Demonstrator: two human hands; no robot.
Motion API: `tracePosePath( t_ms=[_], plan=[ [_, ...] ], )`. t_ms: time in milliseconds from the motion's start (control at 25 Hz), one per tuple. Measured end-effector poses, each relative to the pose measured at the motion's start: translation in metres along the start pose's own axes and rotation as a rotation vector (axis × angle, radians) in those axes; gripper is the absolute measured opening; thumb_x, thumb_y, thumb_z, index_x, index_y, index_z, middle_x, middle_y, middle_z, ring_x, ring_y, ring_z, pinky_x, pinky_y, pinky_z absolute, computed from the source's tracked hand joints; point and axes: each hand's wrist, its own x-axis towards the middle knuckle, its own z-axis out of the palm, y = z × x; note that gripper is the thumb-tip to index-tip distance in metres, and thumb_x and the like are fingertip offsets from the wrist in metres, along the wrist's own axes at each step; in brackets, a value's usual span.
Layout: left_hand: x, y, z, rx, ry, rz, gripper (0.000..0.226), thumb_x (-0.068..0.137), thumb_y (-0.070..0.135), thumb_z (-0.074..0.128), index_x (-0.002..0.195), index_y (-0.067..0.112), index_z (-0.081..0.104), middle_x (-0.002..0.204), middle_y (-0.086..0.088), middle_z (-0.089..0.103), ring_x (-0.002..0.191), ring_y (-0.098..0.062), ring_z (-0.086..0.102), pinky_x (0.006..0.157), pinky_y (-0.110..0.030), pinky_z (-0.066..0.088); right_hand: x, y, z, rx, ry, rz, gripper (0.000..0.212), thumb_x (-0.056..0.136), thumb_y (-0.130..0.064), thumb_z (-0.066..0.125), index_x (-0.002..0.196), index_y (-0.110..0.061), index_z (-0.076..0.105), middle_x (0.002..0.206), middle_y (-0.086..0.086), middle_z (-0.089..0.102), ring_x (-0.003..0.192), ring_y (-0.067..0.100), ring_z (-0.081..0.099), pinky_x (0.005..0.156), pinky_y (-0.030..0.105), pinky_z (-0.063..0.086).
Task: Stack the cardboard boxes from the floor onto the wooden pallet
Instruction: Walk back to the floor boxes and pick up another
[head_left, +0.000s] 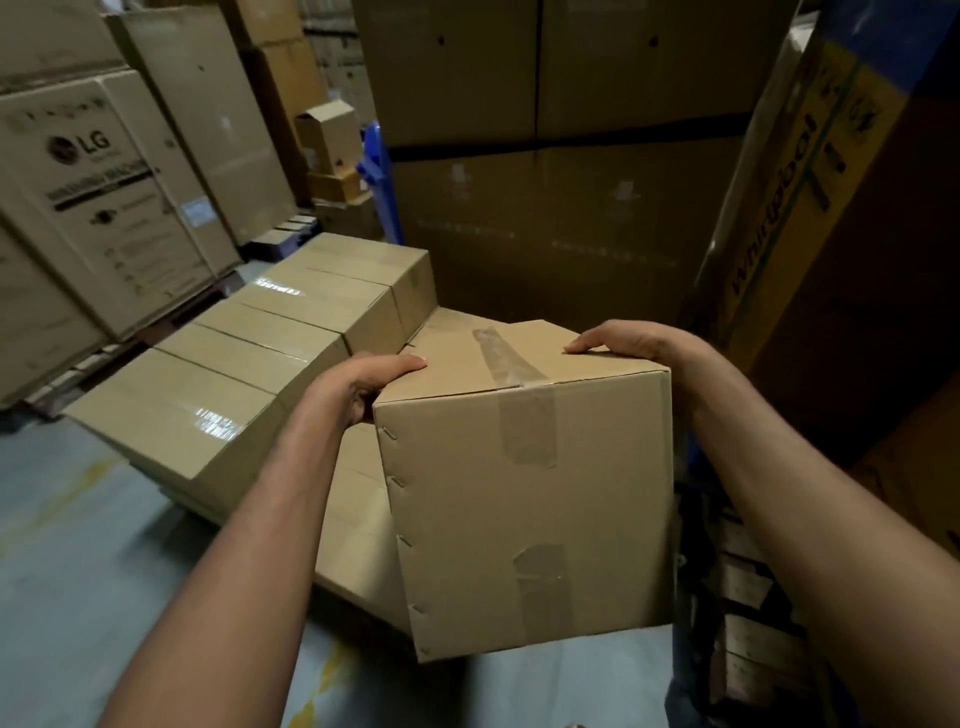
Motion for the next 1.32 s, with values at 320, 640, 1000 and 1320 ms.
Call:
tracePosePath(
  t_ms=[320,640,1000,1320],
  plan=[
    [-0.050,-0.035,-0.020,0.006,0.139,-0.028,0.030,0.095,0.037,0.072,0.091,0.011,0.059,0.092,-0.010,0.068,0.074,-0.021,0.066,0.054,-0.032,0.058,-0.013,0.008,0.044,-0.011,-0.157,-0.013,0.030,0.100,-0.037,0.064,0.115,-0.011,0.065,0.077,0.008,0.077,0.060,0.018,0.074,0.050,0.026,0.059],
    [-0.032,-0.094,-0.022,-0.241,0.220,-0.081,0.040,0.086,0.021,0.083,0.118,0.003,0.067,0.108,-0.011,0.073,0.076,-0.019,0.068,0.050,-0.026,0.056,0.046,-0.018,0.076,-0.243,-0.157,-0.112,0.033,0.089,-0.027,0.078,0.113,-0.008,0.066,0.114,0.013,0.071,0.103,0.029,0.067,0.089,0.039,0.051],
    [0.011,-0.164,-0.001,-0.533,0.442,-0.210,0.031,0.091,0.027,0.079,0.113,0.008,0.068,0.087,-0.005,0.073,0.075,-0.018,0.067,0.062,-0.030,0.055,0.164,-0.047,0.129,-0.420,-0.375,-0.141,0.054,0.080,-0.007,0.084,0.124,-0.011,0.052,0.118,0.015,0.060,0.108,0.036,0.061,0.099,0.051,0.054],
    [0.069,-0.258,0.004,-0.688,0.742,-0.290,0.072,0.078,0.018,0.089,0.138,0.012,0.050,0.127,-0.009,0.068,0.109,-0.027,0.069,0.086,-0.044,0.061,0.249,-0.026,0.228,-0.457,-0.504,-0.138,0.060,0.085,-0.002,0.076,0.136,-0.019,0.048,0.118,0.014,0.065,0.101,0.029,0.066,0.072,0.038,0.058]
  ],
)
